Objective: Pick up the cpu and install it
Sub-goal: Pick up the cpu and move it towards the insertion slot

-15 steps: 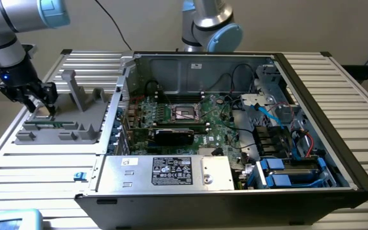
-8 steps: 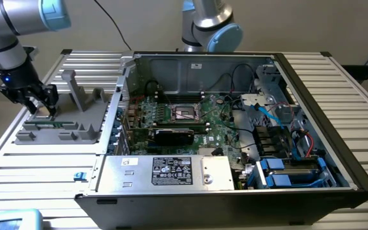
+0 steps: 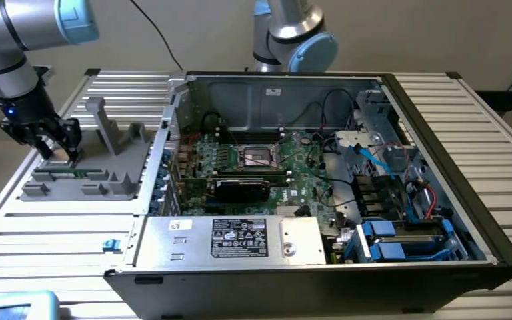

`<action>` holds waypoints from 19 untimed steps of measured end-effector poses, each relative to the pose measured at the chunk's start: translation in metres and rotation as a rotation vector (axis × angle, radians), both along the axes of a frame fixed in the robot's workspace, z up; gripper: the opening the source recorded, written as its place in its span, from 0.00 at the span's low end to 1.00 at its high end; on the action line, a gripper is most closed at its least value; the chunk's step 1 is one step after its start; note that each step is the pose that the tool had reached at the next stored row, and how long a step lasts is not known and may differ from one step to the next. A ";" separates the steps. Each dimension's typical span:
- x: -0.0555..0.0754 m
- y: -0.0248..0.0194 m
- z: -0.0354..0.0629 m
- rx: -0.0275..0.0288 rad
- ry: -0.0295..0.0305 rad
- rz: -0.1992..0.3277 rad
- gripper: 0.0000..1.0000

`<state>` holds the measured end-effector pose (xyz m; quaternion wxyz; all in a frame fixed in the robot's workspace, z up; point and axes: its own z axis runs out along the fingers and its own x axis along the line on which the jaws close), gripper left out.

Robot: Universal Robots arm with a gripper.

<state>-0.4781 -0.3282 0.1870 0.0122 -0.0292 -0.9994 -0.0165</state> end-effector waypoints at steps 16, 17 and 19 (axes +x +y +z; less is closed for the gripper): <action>0.000 0.0000 0.0167 0.0000 0.0000 -0.002 0.55; 0.000 0.0000 0.0162 0.0001 -0.0002 -0.002 0.55; 0.000 0.0000 0.0149 0.0001 -0.0003 -0.002 0.56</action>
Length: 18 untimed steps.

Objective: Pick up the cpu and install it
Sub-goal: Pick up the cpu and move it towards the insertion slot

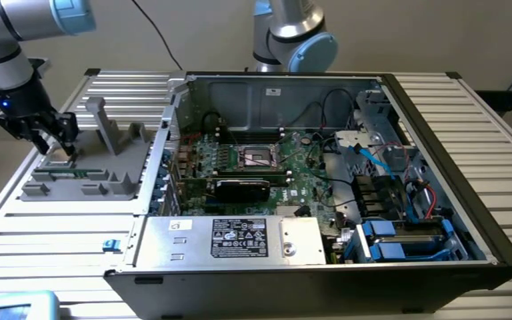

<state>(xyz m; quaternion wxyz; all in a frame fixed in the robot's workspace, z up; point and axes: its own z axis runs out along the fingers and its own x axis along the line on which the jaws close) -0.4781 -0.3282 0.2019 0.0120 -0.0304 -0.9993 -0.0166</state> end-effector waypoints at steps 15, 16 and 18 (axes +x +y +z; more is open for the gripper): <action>0.000 0.0000 -0.0150 -0.0002 0.0007 0.000 0.63; 0.000 0.0000 -0.0154 -0.0001 0.0006 0.000 0.63; 0.000 0.0000 -0.0160 -0.0001 0.0005 0.000 0.63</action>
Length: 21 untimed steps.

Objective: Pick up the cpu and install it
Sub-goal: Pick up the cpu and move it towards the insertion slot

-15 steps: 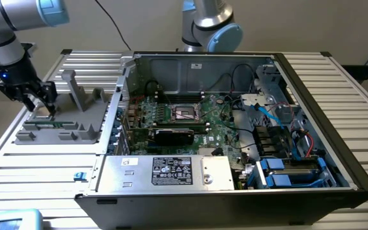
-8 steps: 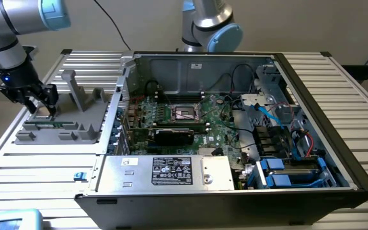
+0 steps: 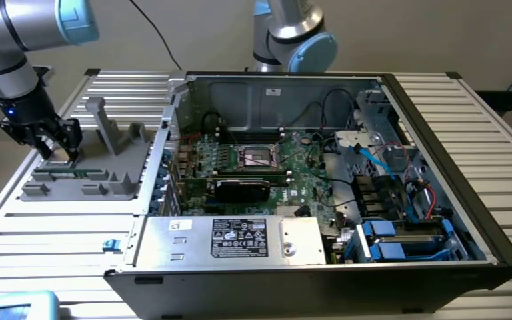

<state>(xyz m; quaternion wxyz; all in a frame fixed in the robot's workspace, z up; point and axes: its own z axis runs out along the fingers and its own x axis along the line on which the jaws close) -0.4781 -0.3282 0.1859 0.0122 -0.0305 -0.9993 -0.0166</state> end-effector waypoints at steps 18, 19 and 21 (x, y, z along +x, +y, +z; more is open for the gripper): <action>0.000 0.0000 0.0216 0.0001 0.0012 -0.001 0.55; 0.000 0.0000 0.0261 0.0000 0.0012 -0.001 0.55; 0.000 0.0000 0.0352 0.0001 0.0012 -0.001 0.55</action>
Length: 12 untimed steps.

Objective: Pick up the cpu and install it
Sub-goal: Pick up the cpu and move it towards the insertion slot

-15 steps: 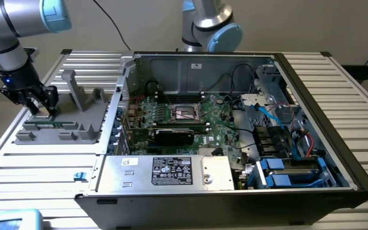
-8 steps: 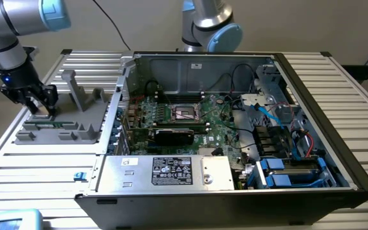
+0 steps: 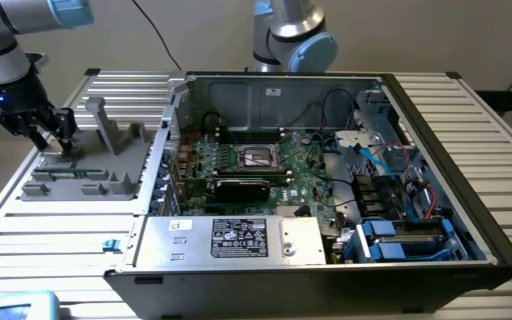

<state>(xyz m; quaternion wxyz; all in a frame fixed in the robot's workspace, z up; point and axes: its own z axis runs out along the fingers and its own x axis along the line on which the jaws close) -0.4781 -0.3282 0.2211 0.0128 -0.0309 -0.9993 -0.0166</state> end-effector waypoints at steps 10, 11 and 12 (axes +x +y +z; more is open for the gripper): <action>0.000 0.0000 0.0455 -0.0001 0.0001 0.000 0.55; 0.001 0.0000 0.0500 -0.0001 0.0000 0.000 0.55; 0.001 0.0000 0.0545 0.0000 -0.0001 0.000 0.55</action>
